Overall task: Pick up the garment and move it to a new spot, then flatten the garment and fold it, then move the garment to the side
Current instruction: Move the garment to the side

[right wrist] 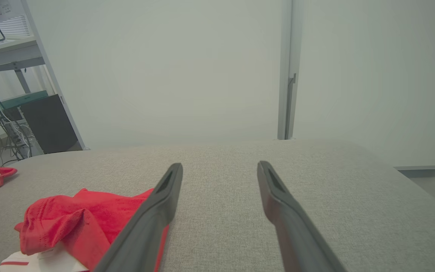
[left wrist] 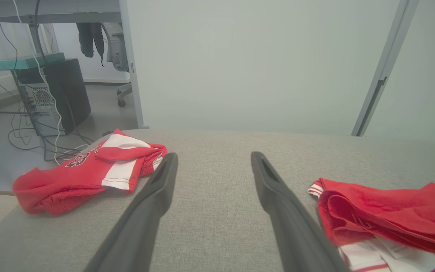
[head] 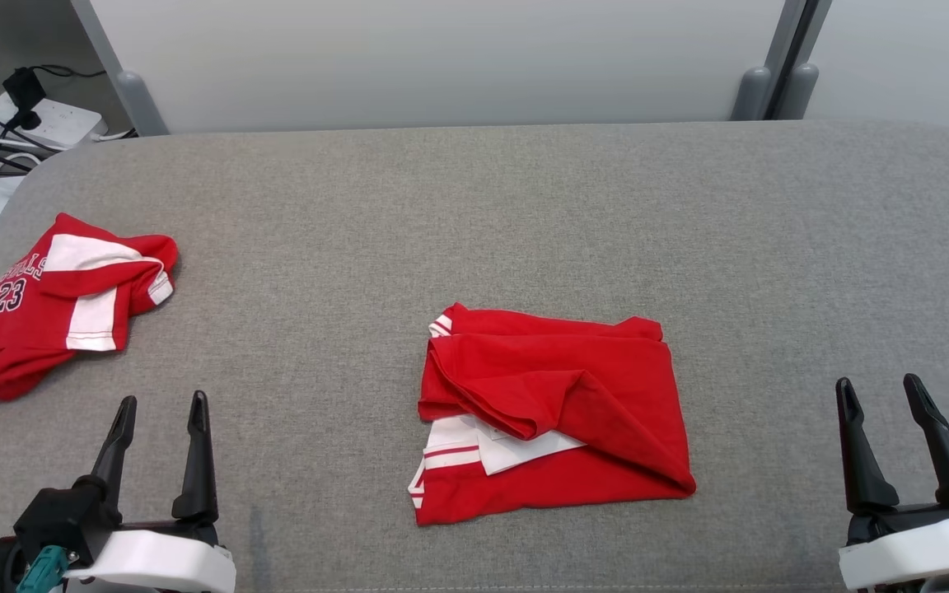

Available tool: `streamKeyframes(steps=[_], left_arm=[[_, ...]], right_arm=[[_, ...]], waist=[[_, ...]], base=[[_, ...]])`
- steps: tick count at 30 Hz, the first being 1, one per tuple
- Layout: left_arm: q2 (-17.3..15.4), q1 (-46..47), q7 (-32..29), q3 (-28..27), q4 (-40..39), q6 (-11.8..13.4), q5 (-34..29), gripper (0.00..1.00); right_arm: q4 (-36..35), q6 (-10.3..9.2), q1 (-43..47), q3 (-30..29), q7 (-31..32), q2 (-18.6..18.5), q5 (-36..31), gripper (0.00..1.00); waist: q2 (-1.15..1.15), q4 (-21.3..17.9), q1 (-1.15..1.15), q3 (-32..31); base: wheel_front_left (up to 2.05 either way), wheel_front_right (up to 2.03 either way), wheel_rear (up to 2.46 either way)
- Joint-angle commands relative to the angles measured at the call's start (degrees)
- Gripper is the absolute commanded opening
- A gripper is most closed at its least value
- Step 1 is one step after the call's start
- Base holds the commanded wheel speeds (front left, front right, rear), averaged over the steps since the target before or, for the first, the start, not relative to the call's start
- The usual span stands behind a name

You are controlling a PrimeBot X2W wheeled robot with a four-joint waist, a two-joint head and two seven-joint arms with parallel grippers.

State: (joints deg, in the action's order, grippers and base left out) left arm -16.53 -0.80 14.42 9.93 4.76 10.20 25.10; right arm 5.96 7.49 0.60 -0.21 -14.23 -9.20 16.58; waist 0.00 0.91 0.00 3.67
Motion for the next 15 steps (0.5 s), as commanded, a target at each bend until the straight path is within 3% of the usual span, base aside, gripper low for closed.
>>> streamKeyframes(steps=[1,9,15], left_arm=[[-0.67,1.67,0.58,-2.50,-1.49,0.14,-0.58,1.00],[0.11,2.66,0.58,-1.92,-2.11,-0.51,-1.47,1.00],[0.55,4.47,0.58,-1.18,-3.16,-0.81,-2.09,1.00]], right_arm=[[-1.65,0.00,-0.33,0.70,-0.75,-0.92,-0.62,1.00],[3.10,0.00,-2.59,-0.10,0.16,-2.86,-0.36,1.00],[11.79,0.00,-8.43,3.84,3.90,-5.32,2.31,1.00]], waist=[[0.00,0.29,0.00,0.07],[0.00,2.38,0.00,1.04],[0.00,5.56,0.00,2.78]], base=[[0.00,0.00,0.00],[0.00,0.00,0.00],[0.00,0.00,0.00]])
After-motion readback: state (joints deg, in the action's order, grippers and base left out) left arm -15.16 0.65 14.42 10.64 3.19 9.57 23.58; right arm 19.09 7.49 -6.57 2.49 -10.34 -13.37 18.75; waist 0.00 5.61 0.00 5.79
